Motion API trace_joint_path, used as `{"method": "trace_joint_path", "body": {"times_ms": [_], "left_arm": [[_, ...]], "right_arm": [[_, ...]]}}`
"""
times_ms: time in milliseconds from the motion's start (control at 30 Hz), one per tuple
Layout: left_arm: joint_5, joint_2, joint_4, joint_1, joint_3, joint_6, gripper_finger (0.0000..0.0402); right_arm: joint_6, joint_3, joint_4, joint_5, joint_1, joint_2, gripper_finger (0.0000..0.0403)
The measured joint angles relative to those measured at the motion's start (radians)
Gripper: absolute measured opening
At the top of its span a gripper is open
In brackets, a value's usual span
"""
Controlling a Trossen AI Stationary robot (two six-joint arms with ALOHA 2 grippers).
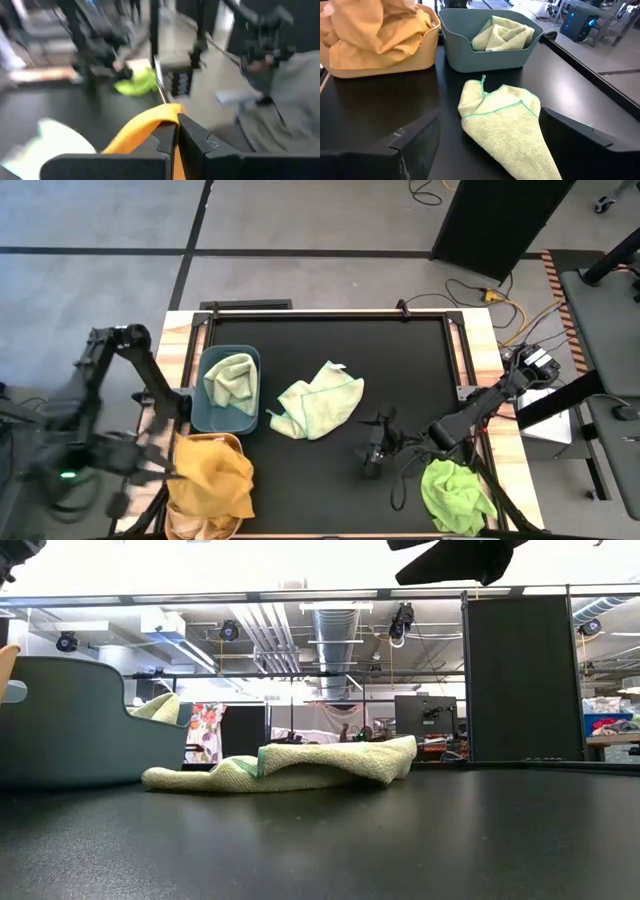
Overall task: Sort towels by color in basket
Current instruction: Put the yellow kitchen towel into the yellow bin
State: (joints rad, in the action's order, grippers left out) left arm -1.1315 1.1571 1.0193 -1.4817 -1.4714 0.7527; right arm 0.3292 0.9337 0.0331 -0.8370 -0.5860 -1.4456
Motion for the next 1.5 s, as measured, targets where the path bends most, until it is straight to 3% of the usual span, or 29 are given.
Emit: {"method": "trace_joint_path", "body": {"times_ms": [100,367,567,733,900,1200,1500], "left_arm": [[0.184,-0.027,-0.154,0.123,0.143,0.006,0.0],[0.72,-0.009,-0.157,0.38,0.424,0.41,0.0],[1.054,0.038,-0.178,0.419,0.551,0.731,0.0],[1.28,0.097,-0.356,0.395,0.687,0.922,0.0],[1.32,0.155,-0.385,0.416,0.766,0.931,0.0],[1.344,0.224,-0.304,0.441,0.773,0.868,0.0008],[1.358,0.206,-0.13,0.437,0.618,0.798,0.0079]], "right_arm": [[0.0,0.0,0.002,0.007,0.004,0.0,0.0322],[0.002,0.0,-0.011,0.011,0.004,0.0,0.0307],[0.017,0.0,-0.039,0.011,0.004,0.0,0.0306],[0.019,-0.002,-0.044,0.011,0.004,0.0,0.0316],[0.018,-0.003,-0.045,0.01,0.004,0.0,0.0322],[0.012,-0.003,-0.055,0.01,0.004,0.0,0.032],[0.018,-0.003,-0.058,0.01,0.004,0.0,0.0311]]}}
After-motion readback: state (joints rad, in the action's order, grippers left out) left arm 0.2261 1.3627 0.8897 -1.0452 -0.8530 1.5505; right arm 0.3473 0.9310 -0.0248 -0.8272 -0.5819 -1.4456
